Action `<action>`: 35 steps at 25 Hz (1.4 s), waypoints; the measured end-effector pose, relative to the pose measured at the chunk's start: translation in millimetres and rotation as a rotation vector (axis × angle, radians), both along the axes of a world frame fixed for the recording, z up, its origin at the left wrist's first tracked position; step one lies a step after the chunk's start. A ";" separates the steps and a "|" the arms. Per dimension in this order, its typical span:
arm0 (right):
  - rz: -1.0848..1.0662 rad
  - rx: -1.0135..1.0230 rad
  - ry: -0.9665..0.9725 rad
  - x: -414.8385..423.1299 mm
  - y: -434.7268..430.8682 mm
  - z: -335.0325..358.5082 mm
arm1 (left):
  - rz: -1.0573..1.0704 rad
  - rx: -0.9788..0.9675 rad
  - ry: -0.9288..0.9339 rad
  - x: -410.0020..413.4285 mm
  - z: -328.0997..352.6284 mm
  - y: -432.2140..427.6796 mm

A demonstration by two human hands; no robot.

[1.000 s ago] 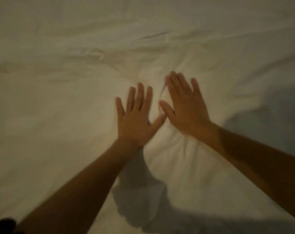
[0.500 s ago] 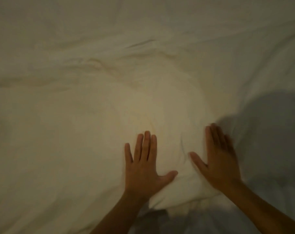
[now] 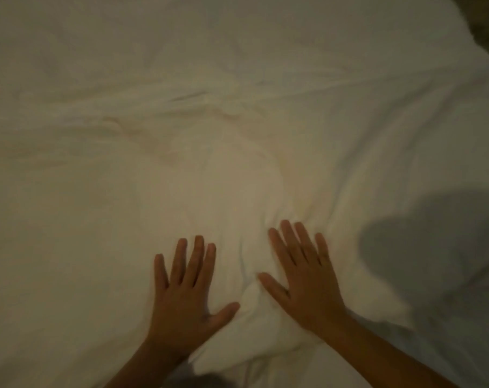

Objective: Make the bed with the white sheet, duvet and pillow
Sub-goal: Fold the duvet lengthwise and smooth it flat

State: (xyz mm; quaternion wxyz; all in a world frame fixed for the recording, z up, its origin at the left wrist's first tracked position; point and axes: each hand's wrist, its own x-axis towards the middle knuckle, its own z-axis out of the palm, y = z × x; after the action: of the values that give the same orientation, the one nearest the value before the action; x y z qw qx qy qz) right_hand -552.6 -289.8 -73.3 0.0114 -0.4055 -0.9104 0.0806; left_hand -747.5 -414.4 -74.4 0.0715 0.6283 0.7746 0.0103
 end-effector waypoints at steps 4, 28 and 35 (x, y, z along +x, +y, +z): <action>0.236 0.031 0.026 20.4 92.8 -2.5 | 0.100 -0.008 0.044 26.1 5.9 66.5; -0.275 0.018 -0.022 114.0 142.7 -1.9 | 0.081 -0.050 -0.064 148.8 1.9 156.8; -0.327 -0.040 -0.069 140.5 118.5 0.1 | 0.085 -0.094 -0.079 177.9 2.5 146.8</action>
State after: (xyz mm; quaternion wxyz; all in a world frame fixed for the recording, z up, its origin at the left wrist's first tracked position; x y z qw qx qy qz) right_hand -412.0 -171.3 -73.3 -0.0150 -0.5512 -0.8302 0.0819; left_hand -569.6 -267.6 -71.9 0.1308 0.5898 0.7969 0.0019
